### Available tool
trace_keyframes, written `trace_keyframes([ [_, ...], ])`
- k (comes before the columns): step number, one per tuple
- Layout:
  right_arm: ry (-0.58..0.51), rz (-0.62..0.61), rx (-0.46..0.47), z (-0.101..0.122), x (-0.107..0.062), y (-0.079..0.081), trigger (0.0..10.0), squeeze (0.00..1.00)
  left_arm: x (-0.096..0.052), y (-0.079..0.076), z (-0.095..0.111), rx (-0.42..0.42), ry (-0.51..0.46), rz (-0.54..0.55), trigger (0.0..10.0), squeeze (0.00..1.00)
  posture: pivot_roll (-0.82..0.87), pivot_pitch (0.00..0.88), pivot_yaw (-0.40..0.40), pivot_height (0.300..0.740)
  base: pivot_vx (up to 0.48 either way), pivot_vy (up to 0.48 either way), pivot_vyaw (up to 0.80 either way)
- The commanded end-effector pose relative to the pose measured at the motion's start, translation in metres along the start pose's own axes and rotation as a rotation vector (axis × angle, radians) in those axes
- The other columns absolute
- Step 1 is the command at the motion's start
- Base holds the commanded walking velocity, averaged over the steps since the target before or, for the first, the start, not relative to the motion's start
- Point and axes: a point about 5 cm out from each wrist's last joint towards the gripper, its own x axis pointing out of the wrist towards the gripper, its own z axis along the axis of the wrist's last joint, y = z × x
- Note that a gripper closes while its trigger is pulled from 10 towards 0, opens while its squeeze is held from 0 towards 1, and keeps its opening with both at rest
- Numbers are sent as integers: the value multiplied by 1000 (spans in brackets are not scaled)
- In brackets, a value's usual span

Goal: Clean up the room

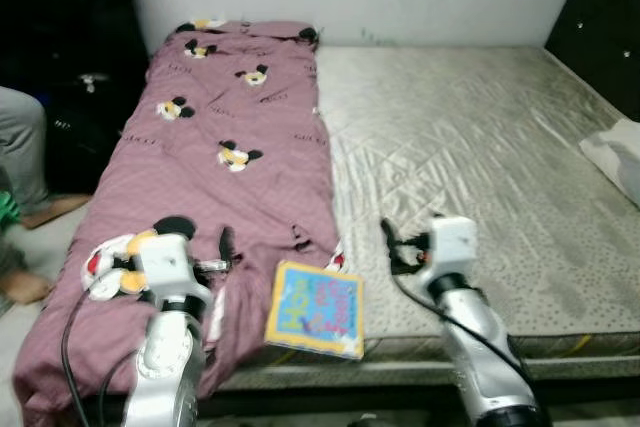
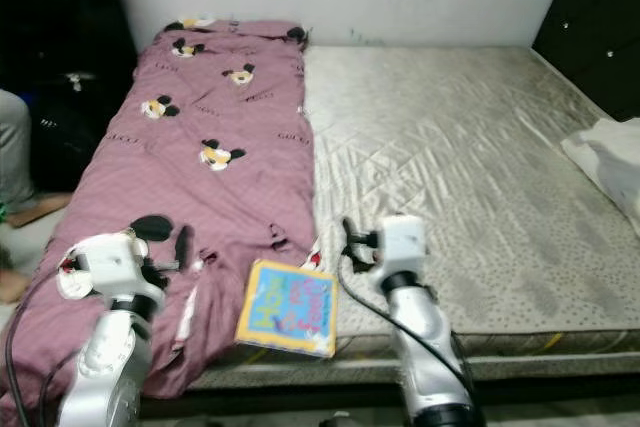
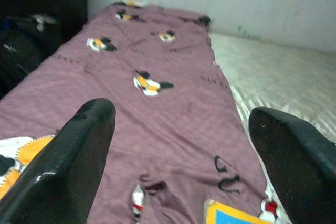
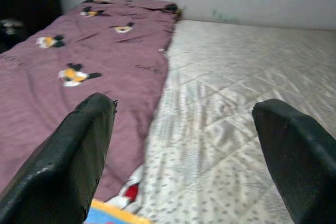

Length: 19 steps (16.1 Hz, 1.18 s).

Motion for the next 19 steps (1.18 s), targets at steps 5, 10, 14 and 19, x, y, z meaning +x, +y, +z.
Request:
trace_keyframes([
  [5, -9, 39, 7, 2, 3, 10, 10000, 0, 1, 13, -2, 14, 25, 70, 10000, 0, 56, 60, -37, 672, 0, 0, 0],
  [10, 0, 58, 5, 1, 1, 12, 10000, 0, 2, 27, -8, 7, 69, 178, 10000, 0, 51, 71, -41, 623, 0, 0, 0],
  [14, 10, 63, 3, 0, 1, 12, 10000, 0, 3, 31, -10, -6, 88, 213, 10000, 0, 50, 79, -45, 623, 0, 0, 0],
  [19, 11, 64, -23, 1, 3, 9, 10000, 0, 20, 40, -3, -29, 68, 284, 10000, 0, 35, 81, -47, 623, 0, 0, 0],
])
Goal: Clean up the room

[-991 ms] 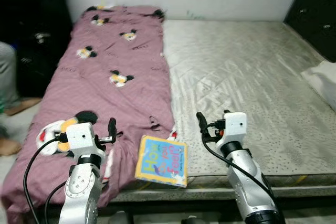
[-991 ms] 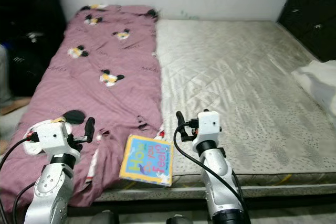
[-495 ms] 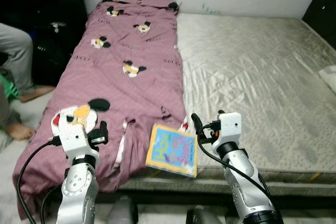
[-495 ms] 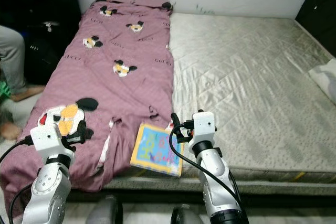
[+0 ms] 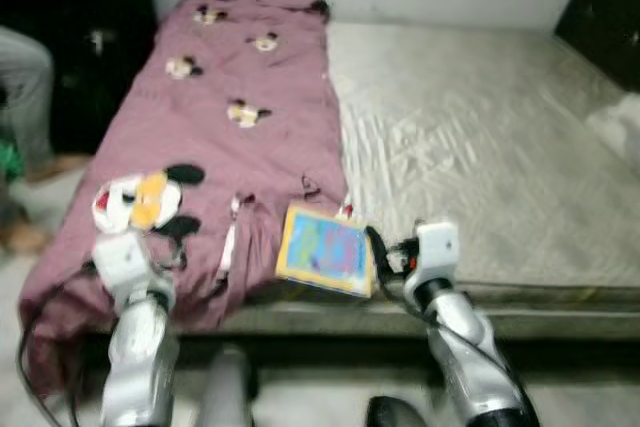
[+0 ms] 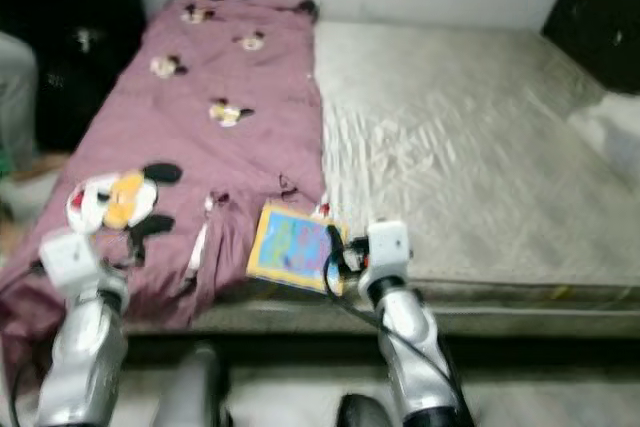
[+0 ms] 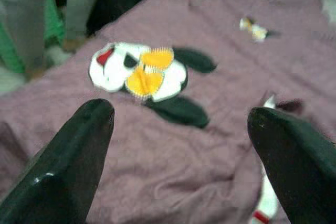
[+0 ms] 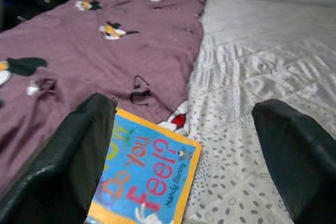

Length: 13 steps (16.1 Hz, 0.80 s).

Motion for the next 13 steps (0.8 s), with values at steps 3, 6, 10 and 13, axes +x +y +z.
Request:
trace_keyframes([
  [3, -29, 29, -18, 8, 4, 4, 10000, 0, 5, -6, 7, -5, -26, -7, 10000, 0, 38, 79, -51, 623, 0, 0, 363],
  [6, -22, 18, -21, 8, 6, 2, 10000, 0, 8, -7, 4, -42, -9, -22, 10000, 0, 34, 79, -56, 623, 0, 0, 152],
  [10, -25, 14, -26, 9, 7, 1, 10000, 0, 18, -10, 7, -62, -2, -28, 10000, 0, 23, 82, -57, 623, 64, 0, 0],
  [13, -28, 11, -25, 9, 7, 1, 10000, 0, 19, -17, 7, -67, -8, -55, 10000, 0, 23, 82, -57, 623, 310, 0, 0],
])
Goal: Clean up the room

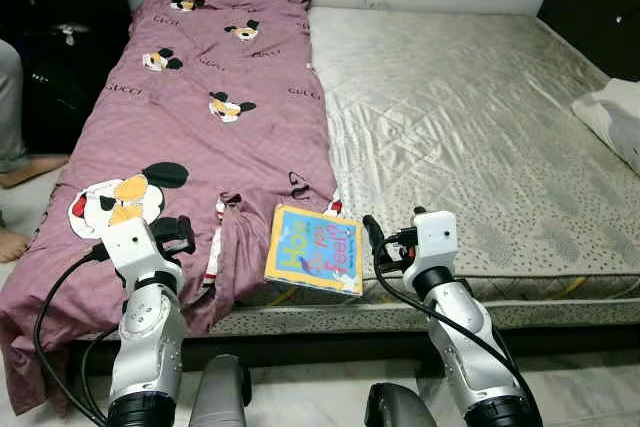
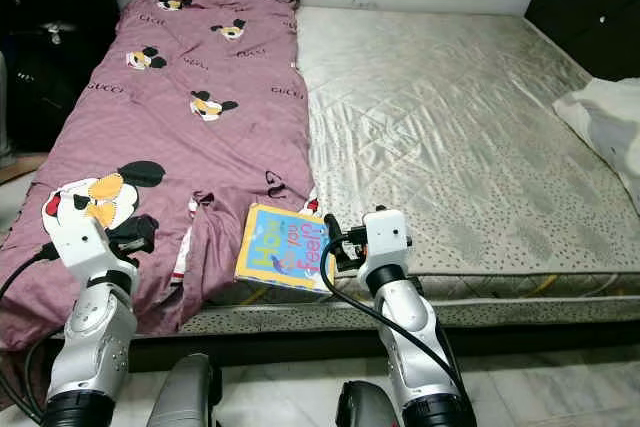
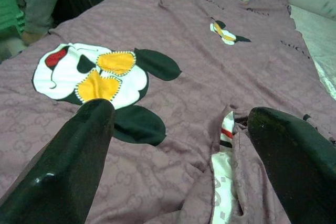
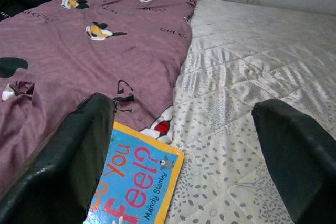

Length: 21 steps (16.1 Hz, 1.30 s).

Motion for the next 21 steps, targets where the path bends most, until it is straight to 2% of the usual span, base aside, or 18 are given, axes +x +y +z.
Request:
trace_keyframes([
  [1, 0, -3, -5, 1, 1, -2, 10000, 0, 1, -4, -1, -1, 3, -20, 10000, 0, 23, 82, -57, 623, 360, 0, 0],
  [9, 6, -4, -3, 0, 1, -1, 10000, 0, 2, -7, -5, -9, 8, -31, 10000, 0, 22, 88, -56, 623, 338, 0, 0],
  [14, 3, -3, 5, 0, 1, -1, 10000, 0, 7, -12, -12, -60, 68, -10, 10000, 0, 22, 88, -56, 623, 0, 0, 0],
  [18, -2, -1, 3, 0, -1, -1, 10000, 0, 13, -10, -15, -103, 96, 22, 10000, 0, 8, 90, -58, 598, 0, 0, 0],
  [20, 4, -6, 0, 0, -1, -2, 10000, 0, 16, -14, -17, -120, 127, -8, 10000, 0, 5, 91, -58, 598, 0, 0, 0],
  [21, 3, -7, 1, 0, -1, -2, 10000, 0, 19, -17, -20, -111, 175, -39, 10000, 0, 5, 91, -58, 598, 0, 0, 0],
])
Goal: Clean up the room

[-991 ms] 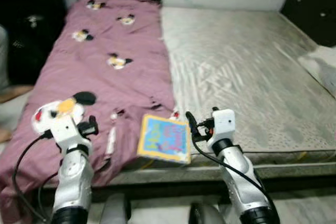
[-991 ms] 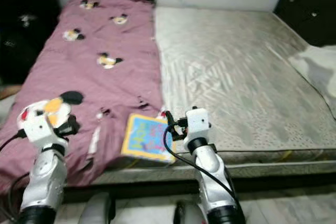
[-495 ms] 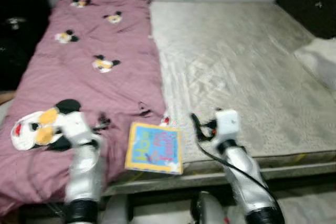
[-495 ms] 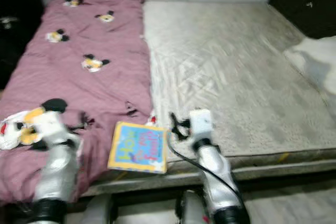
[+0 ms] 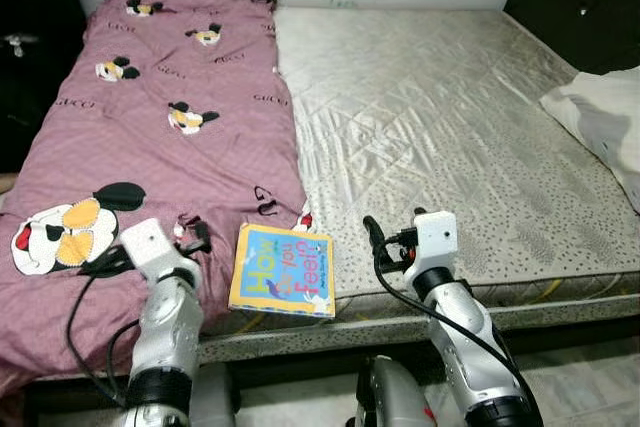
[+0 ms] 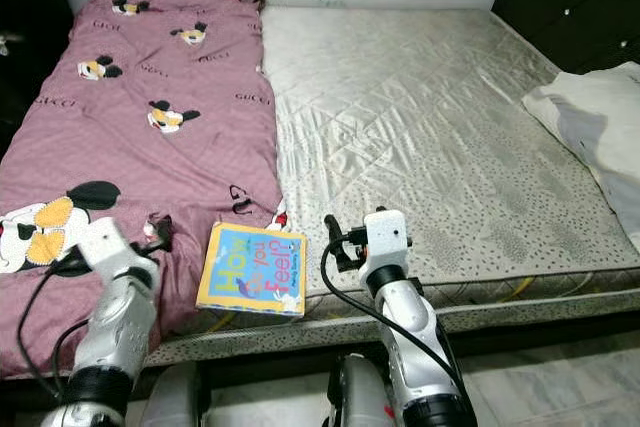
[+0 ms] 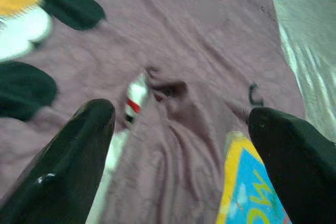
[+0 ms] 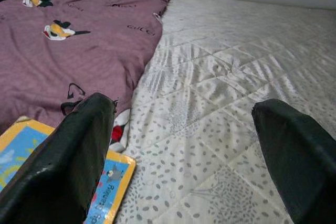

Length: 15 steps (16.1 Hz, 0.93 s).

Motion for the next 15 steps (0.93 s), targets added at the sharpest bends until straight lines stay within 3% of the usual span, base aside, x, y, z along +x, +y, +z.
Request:
trace_keyframes([
  [1, -3, -11, -7, 2, -1, -3, 10000, 0, 7, -4, 0, -23, 61, -42, 10000, 0, 5, 91, -58, 598, 0, 0, 0],
  [5, -10, -15, -20, 4, -1, -4, 10000, 0, 13, -21, -4, 4, 144, -166, 10000, 0, -3, 89, -60, 598, 0, 0, 0],
  [9, -33, 10, -48, 10, -5, -6, 10000, 0, 7, -54, -30, 18, 310, -362, 10000, 0, -38, 93, -62, 598, 0, 0, 0],
  [12, -52, 110, -38, 21, -15, -3, 10000, 0, 8, -47, -36, 22, 339, -257, 10000, 0, -64, 103, -60, 598, 0, 0, 0],
  [15, -28, 84, -81, 13, -27, -13, 10000, 0, 8, -41, -37, -26, 327, -204, 10000, 0, -76, 112, -64, 558, 0, 0, 0],
])
